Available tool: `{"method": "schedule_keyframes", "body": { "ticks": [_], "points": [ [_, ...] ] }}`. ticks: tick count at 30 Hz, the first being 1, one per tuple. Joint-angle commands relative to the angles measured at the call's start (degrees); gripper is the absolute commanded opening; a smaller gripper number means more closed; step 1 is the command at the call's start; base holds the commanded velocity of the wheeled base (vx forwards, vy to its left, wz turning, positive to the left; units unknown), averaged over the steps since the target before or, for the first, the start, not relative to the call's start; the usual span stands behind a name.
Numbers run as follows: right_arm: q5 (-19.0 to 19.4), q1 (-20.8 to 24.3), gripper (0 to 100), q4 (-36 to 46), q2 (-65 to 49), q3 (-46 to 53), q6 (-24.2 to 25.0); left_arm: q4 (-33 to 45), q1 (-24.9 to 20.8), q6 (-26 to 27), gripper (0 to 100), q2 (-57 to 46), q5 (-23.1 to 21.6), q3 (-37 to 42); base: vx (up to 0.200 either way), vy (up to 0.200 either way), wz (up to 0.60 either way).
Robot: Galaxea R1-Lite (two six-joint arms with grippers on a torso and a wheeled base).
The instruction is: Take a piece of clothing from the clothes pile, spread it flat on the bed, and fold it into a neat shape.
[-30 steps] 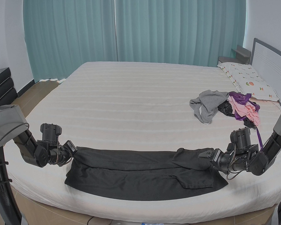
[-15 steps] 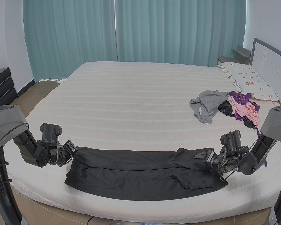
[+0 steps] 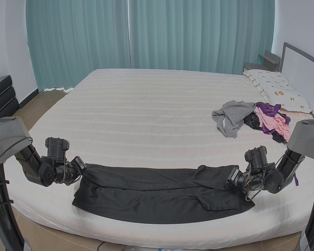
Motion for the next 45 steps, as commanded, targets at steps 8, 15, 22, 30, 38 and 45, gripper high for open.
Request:
{"method": "schedule_keyframes", "body": {
  "ticks": [8, 15, 22, 30, 38, 45],
  "points": [
    [-0.2, -2.4, 0, -0.4, -3.9, -4.1, 0.2, -0.2, 0.2, 0.5, 0, -1.9, 0.2, -0.5, 0.000, 0.000, 0.00],
    [-1.3, -4.3, 0, -2.3, -4.3, -11.3, 1.1, -10.9, 0.1, -3.4, 0, -1.4, 4.8, -0.2, 0.000, 0.000, 0.00],
    [-1.1, -4.5, 0, -6.2, -3.5, -6.2, 1.8, -16.2, -0.2, -1.1, 0, 1.0, 4.6, 3.5, 0.000, 0.000, 0.00],
    [-0.8, -5.0, 0, -7.1, -4.4, -3.2, 1.7, -16.1, -0.3, 2.4, 0, 0.9, 4.5, 5.3, 0.000, 0.000, 0.00],
    [1.9, -5.8, 0, -6.4, -3.8, 1.5, -3.1, -11.4, -0.1, 4.3, 0, -0.3, 4.4, 5.5, 0.000, 0.000, 0.00],
    [1.9, -5.8, 0, -6.7, 0.1, 2.2, -6.2, -8.7, -0.1, 5.2, 0, 0.5, 4.4, 4.7, 0.000, 0.000, 0.00]
  ]
}}
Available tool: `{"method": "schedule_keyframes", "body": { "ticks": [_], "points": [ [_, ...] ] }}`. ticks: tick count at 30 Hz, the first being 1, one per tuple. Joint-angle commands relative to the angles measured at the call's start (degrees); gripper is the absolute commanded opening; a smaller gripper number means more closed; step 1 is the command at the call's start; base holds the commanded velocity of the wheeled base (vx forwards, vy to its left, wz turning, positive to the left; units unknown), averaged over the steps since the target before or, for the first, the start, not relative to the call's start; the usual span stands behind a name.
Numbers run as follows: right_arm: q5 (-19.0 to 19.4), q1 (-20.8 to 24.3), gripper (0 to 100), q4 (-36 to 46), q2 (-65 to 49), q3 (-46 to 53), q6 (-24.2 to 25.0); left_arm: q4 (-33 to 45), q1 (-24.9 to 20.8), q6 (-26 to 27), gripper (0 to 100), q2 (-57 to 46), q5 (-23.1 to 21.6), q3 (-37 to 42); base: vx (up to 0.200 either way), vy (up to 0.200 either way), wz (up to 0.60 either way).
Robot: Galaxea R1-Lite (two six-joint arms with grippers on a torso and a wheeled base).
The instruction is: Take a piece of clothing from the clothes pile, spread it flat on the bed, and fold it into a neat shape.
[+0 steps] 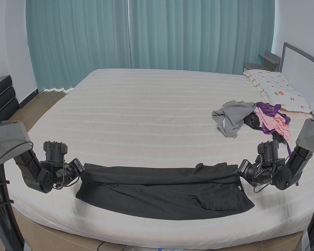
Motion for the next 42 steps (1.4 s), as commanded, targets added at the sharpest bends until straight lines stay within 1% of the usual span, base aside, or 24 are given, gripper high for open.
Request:
{"method": "schedule_keyframes", "body": {
  "ticks": [1, 2, 3, 5, 7, 11, 13, 14, 16, 17, 18, 19, 20, 21, 22, 23, 26, 29, 31, 33, 35, 36, 38, 42],
  "points": [
    [0.0, 0.0, 0, 0.0, 2.7, 0.5, -0.7, 0.2, 0.0, 0.1, 100, 0.7, 0.0, -0.2, 0.000, 0.000, 0.00],
    [0.0, 0.2, 0, 0.1, 2.7, 0.6, -1.0, 0.2, 0.0, 0.1, 100, 0.7, 0.0, -0.2, 0.000, 0.000, 0.00],
    [0.0, 0.2, 100, 0.1, 2.7, 0.7, -1.1, 0.3, 0.0, 0.1, 100, 0.7, 0.0, -0.2, 0.000, 0.000, 0.00],
    [0.0, 0.5, 100, 0.0, 3.6, 1.2, -2.5, 0.4, 0.0, 0.1, 100, 0.9, 0.0, -0.3, 0.000, 0.000, 0.00],
    [0.1, 0.5, 100, -0.4, 3.1, 1.2, -2.5, 0.4, 0.1, 0.1, 100, 0.9, 0.0, -0.4, 0.000, 0.000, 0.00],
    [0.1, -0.2, 100, -0.6, 0.7, 1.2, -1.9, 0.4, 0.4, 0.0, 100, 0.6, -0.1, -0.3, 0.000, 0.000, 0.00],
    [1.7, -1.7, 100, -0.5, -2.8, 1.8, -0.5, 0.3, 1.8, -0.4, 100, -1.3, -0.6, 0.6, 0.000, 0.000, 0.00],
    [2.8, -2.2, 100, -0.5, -3.8, 2.3, -0.1, 0.4, 2.3, -0.7, 100, -2.4, -1.8, 1.4, 0.000, 0.000, 0.00],
    [4.8, -3.2, 100, -0.6, -5.0, 3.2, -0.2, 0.2, 3.1, -1.3, 100, -4.3, -5.6, 3.9, 0.000, 0.000, 0.00],
    [5.7, -3.9, 100, -0.6, -5.4, 3.7, -0.5, -0.1, 3.5, -1.3, 100, -5.5, -8.6, 5.9, 0.000, 0.000, 0.00],
    [6.1, -4.3, 100, -0.6, -5.7, 3.9, -0.5, -0.3, 3.9, -1.3, 100, -6.1, -10.5, 7.1, 0.000, 0.000, 0.00],
    [7.1, -4.7, 100, -0.6, -6.0, 4.3, -0.8, -0.6, 4.7, -0.6, 100, -7.3, -14.7, 9.8, 0.000, 0.000, 0.00],
    [7.2, -4.7, 100, -0.6, -6.0, 4.4, -0.9, -0.7, 4.8, -0.5, 100, -7.5, -15.0, 10.0, 0.000, 0.000, 0.00],
    [8.2, -5.2, 100, -0.6, -6.1, 5.0, -2.2, -1.1, 5.7, 1.8, 100, -8.5, -18.4, 11.9, 0.000, 0.000, 0.00],
    [8.3, -5.2, 100, -0.6, -6.1, 5.1, -2.3, -1.1, 5.8, 2.2, 100, -8.6, -18.6, 12.0, 0.000, 0.000, 0.00],
    [9.3, -5.3, 100, -0.6, -5.7, 5.9, -4.0, -1.1, 6.7, 7.1, 100, -8.6, -21.0, 13.6, 0.000, 0.000, 0.00],
    [9.7, -5.2, 100, -0.6, -5.3, 6.2, -5.0, -1.3, 7.4, 13.1, 100, -8.0, -23.1, 15.5, 0.000, 0.000, 0.00],
    [10.0, -5.0, 100, -0.6, -5.3, 6.3, -5.1, -1.4, 7.6, 17.2, 100, -6.1, -25.9, 15.3, 0.000, 0.000, 0.00],
    [10.0, -4.8, 100, -0.6, -5.3, 6.4, -5.1, -1.5, 7.6, 17.7, 100, -5.8, -26.6, 15.1, 0.000, 0.000, 0.00],
    [10.3, -4.4, 100, -0.6, -5.3, 6.8, -5.1, -3.1, 7.6, 20.1, 100, -4.2, -29.3, 14.7, 0.000, 0.000, 0.00],
    [10.6, -4.1, 100, -0.6, -5.3, 6.8, -5.1, -4.5, 7.5, 21.8, 100, -2.8, -29.7, 14.4, 0.000, 0.000, 0.00],
    [10.7, -4.0, 100, -0.6, -5.3, 6.8, -5.1, -6.3, 7.6, 23.4, 100, -0.8, -29.6, 14.1, 0.000, 0.000, 0.00],
    [10.7, -3.9, 100, -0.6, -5.3, 6.8, -5.1, -8.6, 7.6, 25.1, 100, 1.7, -29.3, 13.6, 0.000, 0.000, 0.00],
    [10.7, -3.5, 100, -0.6, -5.3, 6.8, -5.1, -12.8, 7.6, 26.5, 100, 5.2, -29.2, 13.4, 0.000, 0.000, 0.00]
  ]
}}
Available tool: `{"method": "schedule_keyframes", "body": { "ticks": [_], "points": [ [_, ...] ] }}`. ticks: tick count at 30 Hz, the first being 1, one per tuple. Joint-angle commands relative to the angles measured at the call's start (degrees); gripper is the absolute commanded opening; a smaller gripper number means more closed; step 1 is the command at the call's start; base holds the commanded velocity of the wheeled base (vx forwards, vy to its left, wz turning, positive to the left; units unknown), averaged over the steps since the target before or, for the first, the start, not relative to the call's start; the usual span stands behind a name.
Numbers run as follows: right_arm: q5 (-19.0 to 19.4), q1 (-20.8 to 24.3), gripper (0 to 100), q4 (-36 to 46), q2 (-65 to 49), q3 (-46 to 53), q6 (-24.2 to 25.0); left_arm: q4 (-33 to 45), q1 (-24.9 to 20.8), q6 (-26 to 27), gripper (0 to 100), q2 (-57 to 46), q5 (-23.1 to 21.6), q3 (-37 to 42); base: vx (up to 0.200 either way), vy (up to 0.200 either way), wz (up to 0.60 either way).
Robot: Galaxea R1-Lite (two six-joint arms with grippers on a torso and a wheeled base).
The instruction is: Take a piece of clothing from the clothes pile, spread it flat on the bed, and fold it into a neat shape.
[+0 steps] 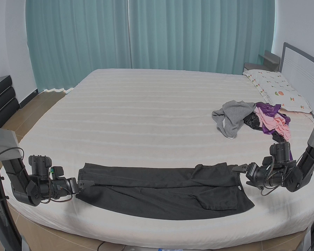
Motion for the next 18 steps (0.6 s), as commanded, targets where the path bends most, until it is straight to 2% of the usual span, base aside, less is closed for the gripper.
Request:
{"method": "schedule_keyframes", "body": {
  "ticks": [1, 13, 14, 18],
  "points": [
    [0.1, 0.5, 100, 0.0, -0.1, 0.1, 0.0, -2.5, 0.1, 1.4, 100, 5.9, 0.1, -0.6, 0.000, 0.000, 0.00],
    [0.1, 2.0, 100, 0.0, -0.3, 0.6, 0.1, -4.0, 0.5, 2.3, 100, 8.1, 0.1, -2.4, 0.000, 0.000, 0.00],
    [0.1, 2.0, 100, 0.0, -0.2, 0.6, 0.1, -4.0, 0.5, 2.3, 0, 8.1, 0.1, -2.4, 0.000, 0.000, 0.00],
    [0.1, 1.9, 100, 0.0, -0.1, 0.6, 0.1, -4.1, 0.5, 2.4, 0, 8.0, 0.1, -1.8, 0.000, 0.000, 0.00]
  ]
}}
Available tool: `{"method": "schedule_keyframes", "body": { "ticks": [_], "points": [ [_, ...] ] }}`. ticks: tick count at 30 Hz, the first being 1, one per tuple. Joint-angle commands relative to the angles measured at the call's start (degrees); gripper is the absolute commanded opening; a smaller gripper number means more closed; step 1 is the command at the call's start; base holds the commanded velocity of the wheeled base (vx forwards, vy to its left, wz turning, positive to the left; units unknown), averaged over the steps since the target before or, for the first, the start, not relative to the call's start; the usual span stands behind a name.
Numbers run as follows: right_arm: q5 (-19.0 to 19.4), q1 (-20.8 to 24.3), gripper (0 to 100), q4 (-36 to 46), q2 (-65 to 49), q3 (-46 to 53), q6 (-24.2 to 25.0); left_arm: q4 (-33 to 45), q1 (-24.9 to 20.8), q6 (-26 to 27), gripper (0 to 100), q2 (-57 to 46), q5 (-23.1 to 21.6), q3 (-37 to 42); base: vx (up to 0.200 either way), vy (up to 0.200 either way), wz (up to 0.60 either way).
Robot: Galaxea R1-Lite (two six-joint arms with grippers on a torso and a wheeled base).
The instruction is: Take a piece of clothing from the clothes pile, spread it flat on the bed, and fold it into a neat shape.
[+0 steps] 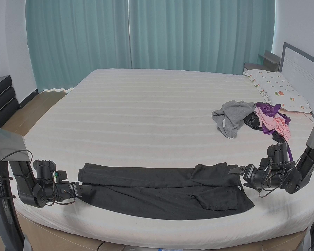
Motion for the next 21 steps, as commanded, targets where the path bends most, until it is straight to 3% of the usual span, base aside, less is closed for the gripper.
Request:
{"method": "schedule_keyframes", "body": {
  "ticks": [1, 5, 9, 21],
  "points": [
    [0.0, 0.0, 100, 0.0, 0.2, 0.0, 0.0, -0.3, 0.1, -0.1, 0, 0.5, 0.1, 0.6, 0.000, 0.000, 0.00],
    [0.0, 0.0, 100, 0.0, 0.1, -0.1, 0.3, -1.4, 0.9, 0.3, 0, 0.6, 0.0, 2.2, 0.000, 0.000, 0.00],
    [0.0, -0.2, 100, 0.0, 0.2, -0.1, 0.4, -7.2, 3.5, 0.3, 0, 0.6, 0.0, 6.7, 0.000, 0.000, 0.00],
    [0.0, 0.1, 100, 0.0, 1.2, -0.1, 0.5, -18.7, 3.5, 0.5, 0, 0.4, 0.1, 18.8, 0.000, 0.000, 0.00]
  ]
}}
